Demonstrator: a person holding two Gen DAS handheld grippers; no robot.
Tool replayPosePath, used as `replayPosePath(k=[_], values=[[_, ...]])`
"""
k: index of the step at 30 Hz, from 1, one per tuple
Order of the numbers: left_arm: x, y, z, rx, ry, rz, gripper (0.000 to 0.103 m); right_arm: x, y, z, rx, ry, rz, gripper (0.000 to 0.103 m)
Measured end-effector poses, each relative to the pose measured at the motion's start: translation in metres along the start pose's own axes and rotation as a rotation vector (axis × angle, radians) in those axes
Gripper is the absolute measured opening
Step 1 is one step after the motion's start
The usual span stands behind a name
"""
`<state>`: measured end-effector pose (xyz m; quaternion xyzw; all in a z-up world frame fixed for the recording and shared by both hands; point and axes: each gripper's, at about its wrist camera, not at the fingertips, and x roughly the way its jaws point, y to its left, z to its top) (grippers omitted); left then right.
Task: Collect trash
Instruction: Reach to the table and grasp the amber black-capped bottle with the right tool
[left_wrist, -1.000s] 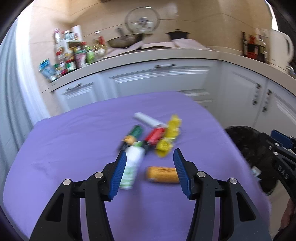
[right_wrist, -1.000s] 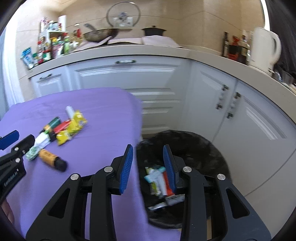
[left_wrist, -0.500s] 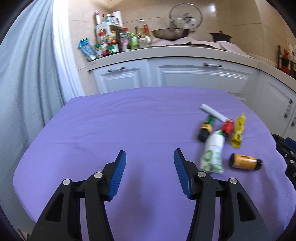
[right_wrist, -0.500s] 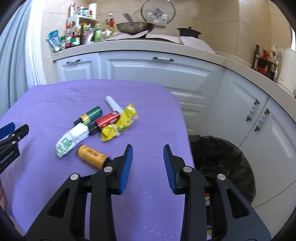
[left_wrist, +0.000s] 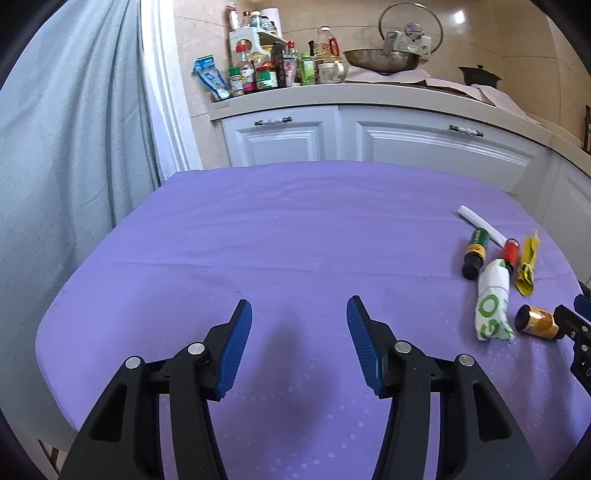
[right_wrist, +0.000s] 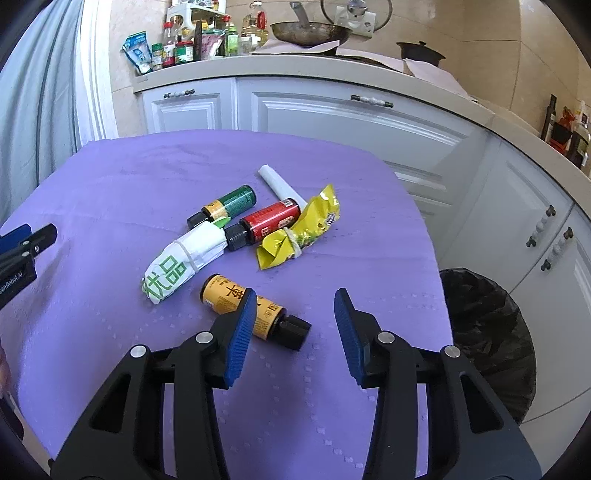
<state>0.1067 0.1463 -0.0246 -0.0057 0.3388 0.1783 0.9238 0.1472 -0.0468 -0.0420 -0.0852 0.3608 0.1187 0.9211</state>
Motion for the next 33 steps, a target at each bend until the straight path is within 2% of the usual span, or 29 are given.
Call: replayPosePath(k=[7,16,18,19,20,33], values=[[0.008,0.015,-0.001,-0.029,0.019,0.029,0.053,0.003,0.003,0.001,-0.014,0.012,0.041,0.044],[0.012,0.015,-0.005,-0.03,0.035,0.025,0.053,0.018,0.013,-0.002,-0.069,0.078,0.068,0.044],[0.012,0.013,-0.005,-0.026,0.037,0.021,0.053,0.02,0.013,-0.002,-0.069,0.088,0.069,0.039],[0.012,0.012,-0.006,-0.024,0.039,0.018,0.053,0.02,0.012,-0.003,-0.067,0.091,0.069,0.03],[0.012,0.01,-0.006,-0.022,0.04,0.016,0.053,0.021,0.012,-0.003,-0.065,0.095,0.073,0.026],[0.003,-0.018,-0.007,0.018,0.03,-0.054,0.053,0.002,0.0,-0.008,-0.025,0.037,0.045,0.024]])
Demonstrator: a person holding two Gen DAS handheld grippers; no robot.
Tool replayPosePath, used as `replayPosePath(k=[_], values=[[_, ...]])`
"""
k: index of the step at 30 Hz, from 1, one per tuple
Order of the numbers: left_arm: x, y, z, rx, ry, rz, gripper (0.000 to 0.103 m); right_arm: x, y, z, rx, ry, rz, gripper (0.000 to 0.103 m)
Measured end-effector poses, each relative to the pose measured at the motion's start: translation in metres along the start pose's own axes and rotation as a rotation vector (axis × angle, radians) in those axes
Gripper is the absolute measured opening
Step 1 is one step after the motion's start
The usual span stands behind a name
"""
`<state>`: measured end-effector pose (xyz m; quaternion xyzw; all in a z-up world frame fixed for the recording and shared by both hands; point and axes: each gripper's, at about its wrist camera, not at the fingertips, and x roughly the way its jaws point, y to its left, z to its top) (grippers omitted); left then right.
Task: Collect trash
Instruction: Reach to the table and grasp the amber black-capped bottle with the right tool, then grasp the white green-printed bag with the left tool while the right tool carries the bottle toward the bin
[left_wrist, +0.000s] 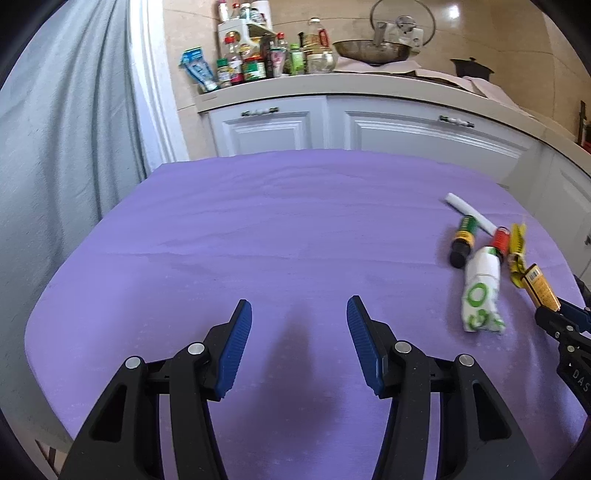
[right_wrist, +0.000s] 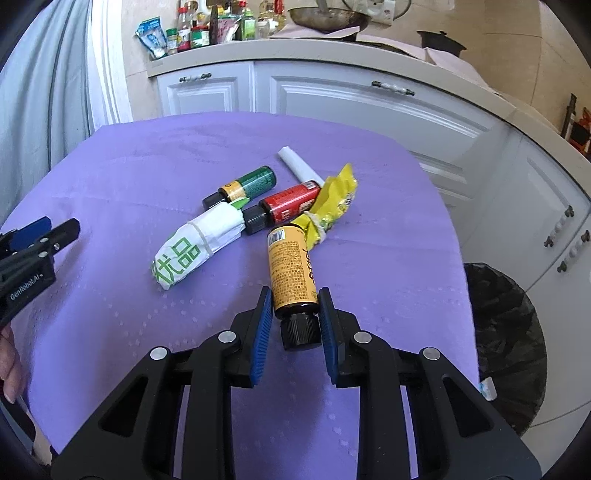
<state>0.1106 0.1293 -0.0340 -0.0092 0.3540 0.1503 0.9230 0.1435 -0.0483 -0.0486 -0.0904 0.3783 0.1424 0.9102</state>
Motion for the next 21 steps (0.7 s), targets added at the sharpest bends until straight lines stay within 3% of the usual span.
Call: replayPosePath(k=[5,21], values=[[-0.006,-0.021,0.001,0.034,-0.01,-0.044,0.053,-0.009,-0.013,-0.004,0.013,-0.029,-0.072,0.024],[-0.004,-0.085,0.009,0.121,-0.007,-0.153,0.057,-0.019,-0.073,-0.017,0.133,-0.054,-0.168,0.024]])
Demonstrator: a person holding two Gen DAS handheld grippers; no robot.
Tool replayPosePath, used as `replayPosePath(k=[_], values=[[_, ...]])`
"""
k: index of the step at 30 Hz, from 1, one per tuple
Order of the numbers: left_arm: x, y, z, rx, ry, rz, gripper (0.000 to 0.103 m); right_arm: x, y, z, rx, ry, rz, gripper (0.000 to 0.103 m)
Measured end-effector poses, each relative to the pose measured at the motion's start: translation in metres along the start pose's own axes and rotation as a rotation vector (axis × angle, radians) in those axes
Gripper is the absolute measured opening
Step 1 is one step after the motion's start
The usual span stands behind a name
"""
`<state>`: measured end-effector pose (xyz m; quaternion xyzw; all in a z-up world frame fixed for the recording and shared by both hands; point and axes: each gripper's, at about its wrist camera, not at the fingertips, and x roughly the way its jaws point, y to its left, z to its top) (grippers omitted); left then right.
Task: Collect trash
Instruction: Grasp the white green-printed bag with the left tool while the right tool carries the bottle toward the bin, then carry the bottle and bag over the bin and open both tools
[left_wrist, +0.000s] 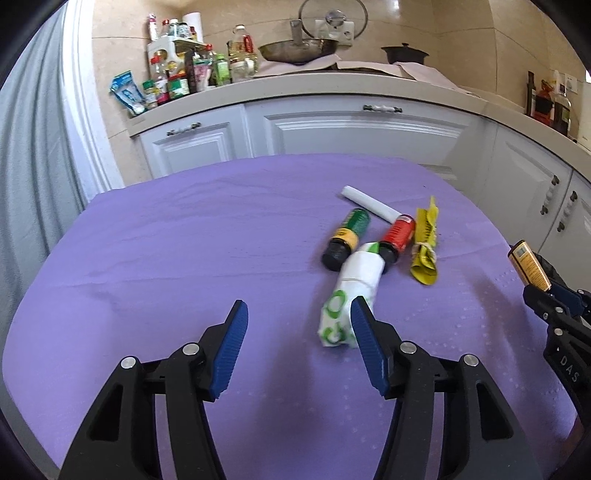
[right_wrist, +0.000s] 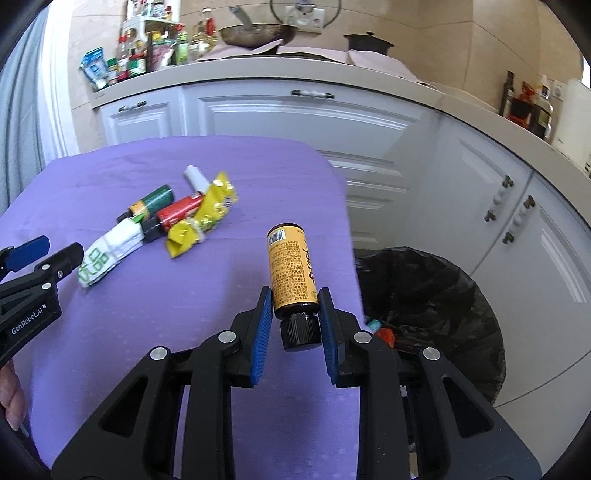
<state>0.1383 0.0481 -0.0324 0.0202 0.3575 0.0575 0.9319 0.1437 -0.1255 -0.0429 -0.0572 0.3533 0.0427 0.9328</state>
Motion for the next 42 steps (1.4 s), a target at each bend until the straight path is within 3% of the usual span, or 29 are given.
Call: replayPosePath(k=[10,15,19,35,42], values=[[0.022,-0.014,0.002,0.025,0.074,-0.041,0.055,0.001,-0.014,0.0,0.029,-0.005,-0.006,0.024],[0.027,-0.019,0.001,0.044,0.103,-0.076,0.036,0.002,-0.014,0.0,0.031,-0.002,-0.007,0.024],[0.027,-0.021,0.0,0.046,0.101,-0.086,0.033,0.002,-0.014,0.0,0.032,-0.004,-0.007,0.024],[-0.02,-0.022,0.001,0.01,-0.036,-0.097,0.032,-0.023,-0.024,0.001,0.062,-0.058,-0.035,0.024],[-0.033,-0.039,0.011,0.034,-0.078,-0.139,0.032,-0.037,-0.044,-0.001,0.09,-0.088,-0.081,0.024]])
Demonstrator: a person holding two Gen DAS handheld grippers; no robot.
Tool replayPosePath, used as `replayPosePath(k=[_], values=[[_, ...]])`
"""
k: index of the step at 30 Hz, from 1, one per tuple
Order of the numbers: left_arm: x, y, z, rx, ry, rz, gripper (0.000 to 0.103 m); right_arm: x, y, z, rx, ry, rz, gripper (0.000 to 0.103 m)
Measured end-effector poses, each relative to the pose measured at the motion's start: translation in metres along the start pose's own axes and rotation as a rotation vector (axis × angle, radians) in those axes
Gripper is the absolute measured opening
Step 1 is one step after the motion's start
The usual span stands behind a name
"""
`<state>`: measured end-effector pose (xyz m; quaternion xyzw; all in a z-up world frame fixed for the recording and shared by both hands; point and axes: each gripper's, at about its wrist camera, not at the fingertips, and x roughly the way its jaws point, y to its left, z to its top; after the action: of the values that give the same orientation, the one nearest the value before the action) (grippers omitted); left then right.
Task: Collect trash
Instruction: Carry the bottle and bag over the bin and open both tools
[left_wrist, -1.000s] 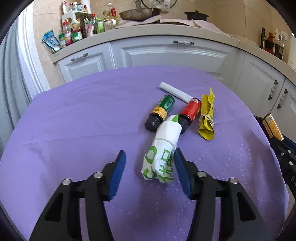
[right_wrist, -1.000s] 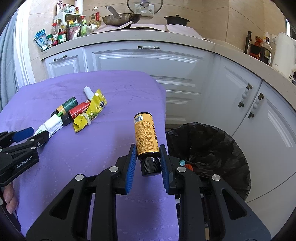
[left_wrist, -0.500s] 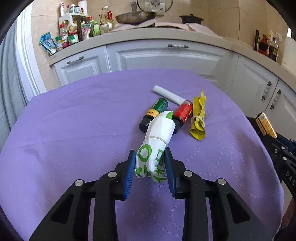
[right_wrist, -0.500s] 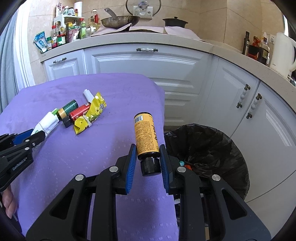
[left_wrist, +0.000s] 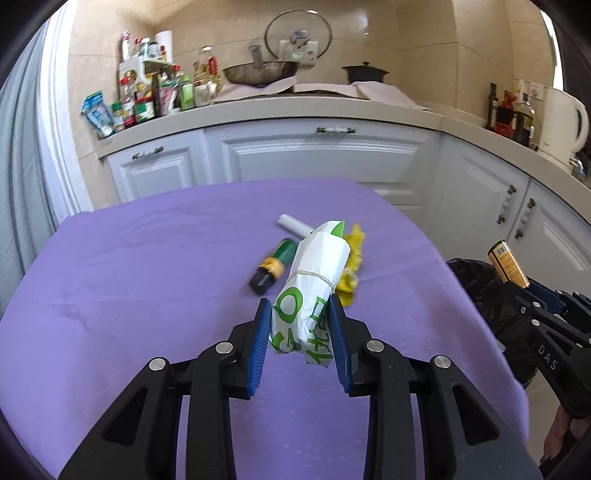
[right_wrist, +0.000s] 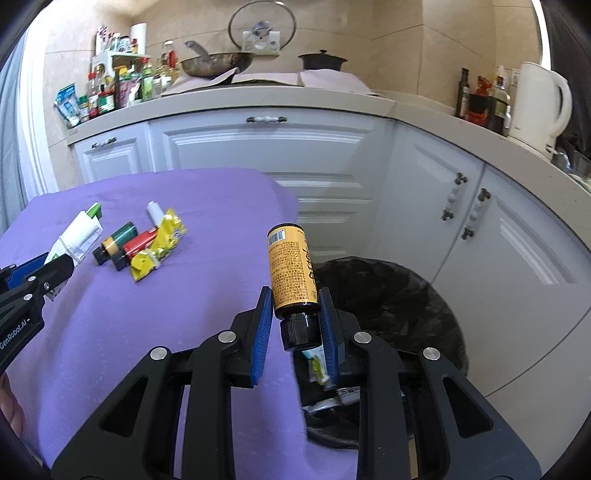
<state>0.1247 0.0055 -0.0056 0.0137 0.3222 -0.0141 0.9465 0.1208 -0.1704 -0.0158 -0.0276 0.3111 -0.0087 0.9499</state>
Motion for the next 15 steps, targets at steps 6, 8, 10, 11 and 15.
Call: replayPosePath(k=[6,8,10,11,15], values=[[-0.003,-0.026,0.006,0.026,-0.024,-0.042,0.032,-0.009,-0.026,0.0,0.027,-0.027,-0.063,0.024],[-0.003,-0.037,0.008,0.041,-0.033,-0.054,0.032,-0.012,-0.036,0.0,0.039,-0.037,-0.087,0.024],[-0.004,-0.047,0.01,0.052,-0.04,-0.064,0.032,-0.014,-0.045,-0.001,0.05,-0.044,-0.107,0.024],[-0.004,-0.051,0.01,0.055,-0.043,-0.066,0.032,-0.014,-0.047,-0.001,0.053,-0.046,-0.113,0.024],[-0.004,-0.066,0.013,0.07,-0.055,-0.078,0.032,-0.017,-0.066,-0.002,0.073,-0.057,-0.149,0.024]])
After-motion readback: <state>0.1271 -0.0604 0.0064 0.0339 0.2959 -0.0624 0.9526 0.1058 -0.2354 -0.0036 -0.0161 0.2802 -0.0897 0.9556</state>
